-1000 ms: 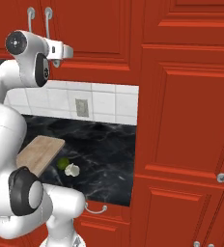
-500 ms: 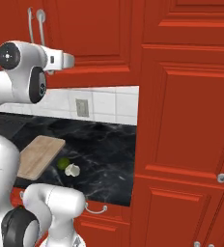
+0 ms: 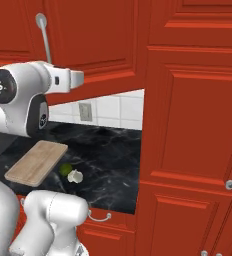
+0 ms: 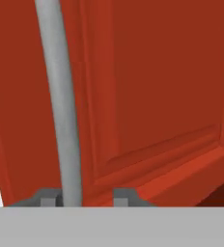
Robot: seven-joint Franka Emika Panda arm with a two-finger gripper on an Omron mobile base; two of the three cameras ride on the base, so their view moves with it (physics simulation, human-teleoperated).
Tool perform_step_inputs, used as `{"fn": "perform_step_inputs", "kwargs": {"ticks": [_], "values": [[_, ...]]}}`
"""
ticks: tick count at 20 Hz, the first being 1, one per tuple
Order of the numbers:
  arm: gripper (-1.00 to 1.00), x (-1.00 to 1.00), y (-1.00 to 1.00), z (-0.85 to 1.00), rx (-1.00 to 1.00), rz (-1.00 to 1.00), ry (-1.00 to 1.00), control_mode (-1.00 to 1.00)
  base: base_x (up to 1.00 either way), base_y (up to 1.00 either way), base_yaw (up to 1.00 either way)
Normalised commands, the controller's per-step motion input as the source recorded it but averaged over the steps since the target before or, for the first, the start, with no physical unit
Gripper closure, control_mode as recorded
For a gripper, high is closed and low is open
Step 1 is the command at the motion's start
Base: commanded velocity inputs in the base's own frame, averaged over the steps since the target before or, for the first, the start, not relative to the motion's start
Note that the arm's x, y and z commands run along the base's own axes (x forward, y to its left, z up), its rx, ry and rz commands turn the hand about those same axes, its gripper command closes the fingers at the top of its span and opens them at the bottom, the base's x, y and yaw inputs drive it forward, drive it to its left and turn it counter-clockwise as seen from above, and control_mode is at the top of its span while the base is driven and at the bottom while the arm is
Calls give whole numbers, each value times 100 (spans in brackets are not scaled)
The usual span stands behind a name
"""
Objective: Open the cabinet. Place the bowl and condiment on the counter. Then place the lime and garlic on the cutting board.
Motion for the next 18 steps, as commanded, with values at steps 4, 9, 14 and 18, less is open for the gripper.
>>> {"fn": "perform_step_inputs", "kwargs": {"ticks": [4,9,14,18], "values": [[100,-100,-69,15,0,-5,6,-100,0,0,0],[-100,-95,-35,7,-4,-2,12,-100,0,0,0],[-100,-100,61,37,-38,0,4,-100,0,0,0],[-100,-83,100,19,-60,0,-1,-100,0,0,0]]}}
